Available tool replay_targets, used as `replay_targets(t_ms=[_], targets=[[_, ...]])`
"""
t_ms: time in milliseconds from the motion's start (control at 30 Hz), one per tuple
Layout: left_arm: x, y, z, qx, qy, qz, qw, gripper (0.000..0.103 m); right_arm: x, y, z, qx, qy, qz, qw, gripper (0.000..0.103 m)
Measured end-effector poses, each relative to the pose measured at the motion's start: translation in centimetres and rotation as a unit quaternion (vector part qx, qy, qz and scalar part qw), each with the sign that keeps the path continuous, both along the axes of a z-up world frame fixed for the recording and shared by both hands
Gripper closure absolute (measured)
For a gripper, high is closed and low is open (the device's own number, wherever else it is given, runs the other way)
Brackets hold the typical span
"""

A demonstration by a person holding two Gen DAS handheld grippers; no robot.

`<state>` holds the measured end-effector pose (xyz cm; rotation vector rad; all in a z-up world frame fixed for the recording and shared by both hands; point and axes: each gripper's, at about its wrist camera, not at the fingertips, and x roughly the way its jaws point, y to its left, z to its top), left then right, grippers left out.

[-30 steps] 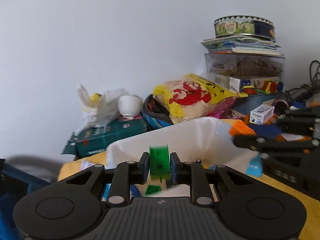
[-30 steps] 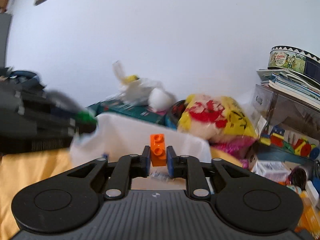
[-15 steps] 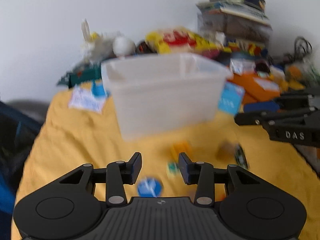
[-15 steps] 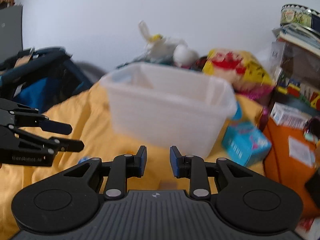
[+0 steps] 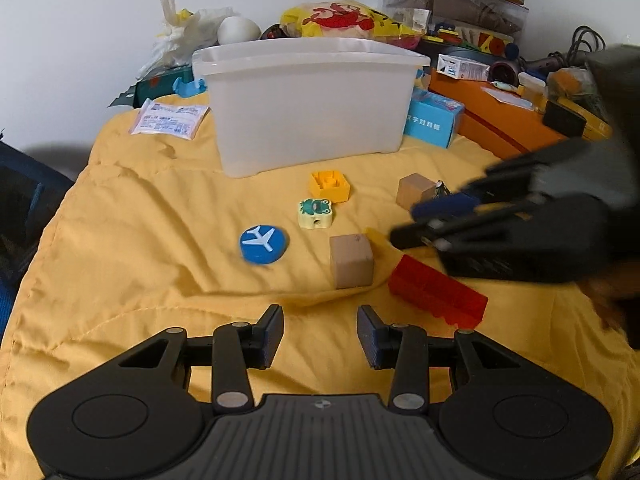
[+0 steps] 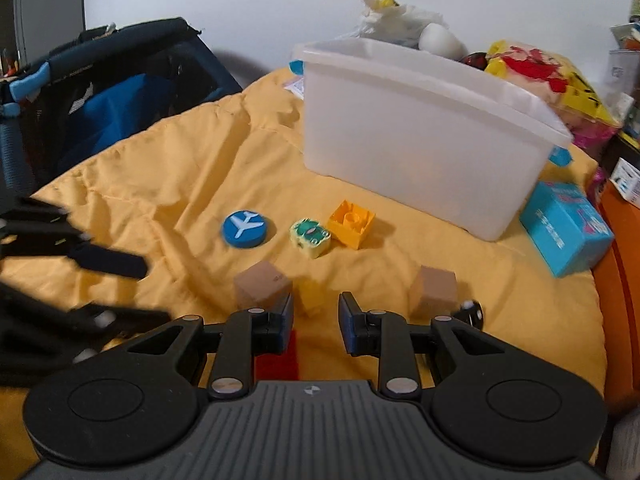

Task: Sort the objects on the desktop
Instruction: 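Grasp the frog figure with the left gripper while the right grasps the small yellow brick, then carry the frog and yellow brick over the white bin and open both grippers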

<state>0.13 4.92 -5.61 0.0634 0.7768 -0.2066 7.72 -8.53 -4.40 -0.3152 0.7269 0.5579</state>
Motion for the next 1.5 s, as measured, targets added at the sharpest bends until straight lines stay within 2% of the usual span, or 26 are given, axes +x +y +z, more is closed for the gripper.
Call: replay_targets(t_ms=[167,233,333,433,500,633,733,767,833,867,900,1000,1100,1233,1367,1500], targets=[[-0.2,0.3,0.7,0.003,-0.013,0.007,0.9999,0.058,2.1,1.2,-2.2,-0.020,0.052,0.008,0.998,0.075],[0.2,0.4,1.2,0.007,-0.021,0.005,0.9997,0.058,2.3,1.2,-2.5,-0.010,0.060,0.006,0.998,0.083],[1.6,0.3,2.0,0.006,-0.034,0.003,0.9994,0.058,1.5,0.5,-1.8,-0.003,0.036,-0.010,0.999,0.083],[4.2,-0.3,2.5,0.009,-0.042,0.003,0.9991,0.047,0.6,-0.7,-0.9,-0.002,0.019,-0.026,0.999,0.083],[6.5,-1.2,2.1,0.014,-0.032,0.006,0.9994,0.045,0.2,-1.5,-1.0,-0.002,0.022,-0.037,0.999,0.083],[10.1,-2.8,0.8,-0.009,0.003,0.013,0.9999,0.045,-0.9,-3.0,-1.4,0.004,0.036,-0.062,0.997,0.083],[11.7,-4.1,-0.5,0.015,0.011,0.012,0.9998,0.045,-1.3,-3.8,-1.4,0.008,0.040,-0.078,0.996,0.083],[12.1,-4.4,-1.0,0.020,0.015,0.010,0.9996,0.046,-1.5,-3.9,-1.4,0.008,0.040,-0.081,0.996,0.083],[12.7,-4.5,-1.8,0.016,0.029,0.005,0.9994,0.055,-1.6,-4.2,-1.4,0.007,0.038,-0.087,0.995,0.083],[12.9,-4.5,-2.3,0.014,0.038,0.005,0.9992,0.065,-1.6,-4.3,-1.3,0.007,0.036,-0.089,0.995,0.083],[13.0,-4.5,-2.8,0.012,0.044,0.003,0.9989,0.069,-1.7,-4.4,-1.3,0.008,0.034,-0.090,0.995,0.083],[12.4,-4.4,-3.0,0.006,0.036,-0.014,0.9992,0.069,-1.6,-4.4,-1.4,0.005,0.032,-0.091,0.995,0.083],[11.1,-3.9,-2.1,-0.001,0.025,-0.019,0.9995,0.069,-1.6,-4.5,-1.7,0.006,0.036,-0.090,0.995,0.083],[9.0,-3.0,0.8,-0.008,-0.014,-0.022,0.9996,0.069,-1.2,-4.4,-0.9,0.008,0.021,-0.085,0.996,0.083],[7.8,-2.2,5.0,-0.007,-0.067,-0.025,0.9974,0.069,-0.4,-4.4,1.7,0.018,-0.023,-0.079,0.996,0.083],[7.9,-1.5,9.2,0.002,-0.119,-0.022,0.9927,0.069,1.3,-4.4,5.5,0.032,-0.082,-0.071,0.994,0.083]])
